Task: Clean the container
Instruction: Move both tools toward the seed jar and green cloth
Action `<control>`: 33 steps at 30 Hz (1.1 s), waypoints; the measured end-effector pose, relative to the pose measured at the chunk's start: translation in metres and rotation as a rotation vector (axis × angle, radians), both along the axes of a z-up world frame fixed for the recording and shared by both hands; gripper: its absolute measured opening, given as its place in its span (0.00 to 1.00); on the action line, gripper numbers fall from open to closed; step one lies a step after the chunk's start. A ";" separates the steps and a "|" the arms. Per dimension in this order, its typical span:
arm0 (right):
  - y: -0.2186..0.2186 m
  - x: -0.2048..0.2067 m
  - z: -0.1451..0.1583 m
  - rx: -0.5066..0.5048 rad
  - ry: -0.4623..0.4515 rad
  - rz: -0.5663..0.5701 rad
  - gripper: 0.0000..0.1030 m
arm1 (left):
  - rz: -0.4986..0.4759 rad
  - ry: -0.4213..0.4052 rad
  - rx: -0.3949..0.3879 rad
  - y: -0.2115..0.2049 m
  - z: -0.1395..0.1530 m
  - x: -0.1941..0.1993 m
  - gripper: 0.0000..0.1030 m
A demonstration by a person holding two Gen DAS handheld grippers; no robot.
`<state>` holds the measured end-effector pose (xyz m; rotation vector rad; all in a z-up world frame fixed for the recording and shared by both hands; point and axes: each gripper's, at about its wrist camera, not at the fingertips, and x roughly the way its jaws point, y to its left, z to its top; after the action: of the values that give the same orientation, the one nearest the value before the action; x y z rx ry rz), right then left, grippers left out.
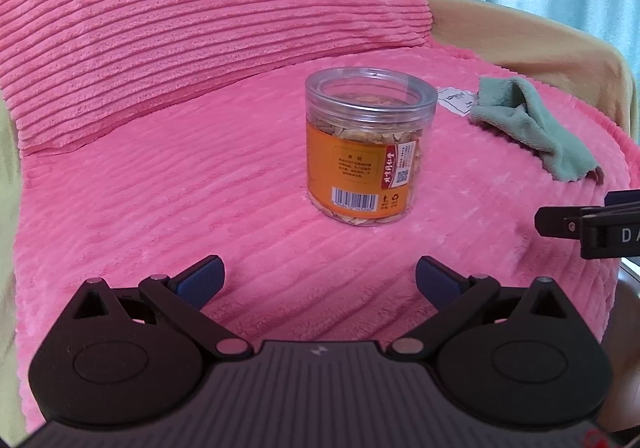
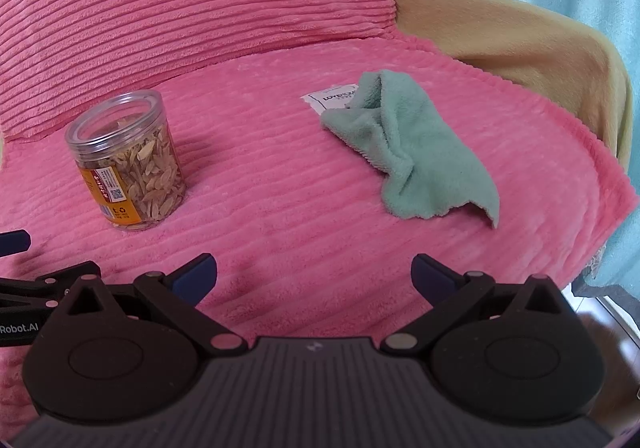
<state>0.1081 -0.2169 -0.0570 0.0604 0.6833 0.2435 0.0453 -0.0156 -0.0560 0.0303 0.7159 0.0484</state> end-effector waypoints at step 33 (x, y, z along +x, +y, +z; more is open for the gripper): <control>0.000 0.001 0.001 -0.009 -0.002 -0.007 0.99 | -0.005 0.004 0.002 -0.002 -0.001 -0.001 0.99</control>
<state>0.1089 -0.2164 -0.0562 0.0545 0.6822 0.2336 0.0443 -0.0179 -0.0569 0.0346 0.7196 0.0439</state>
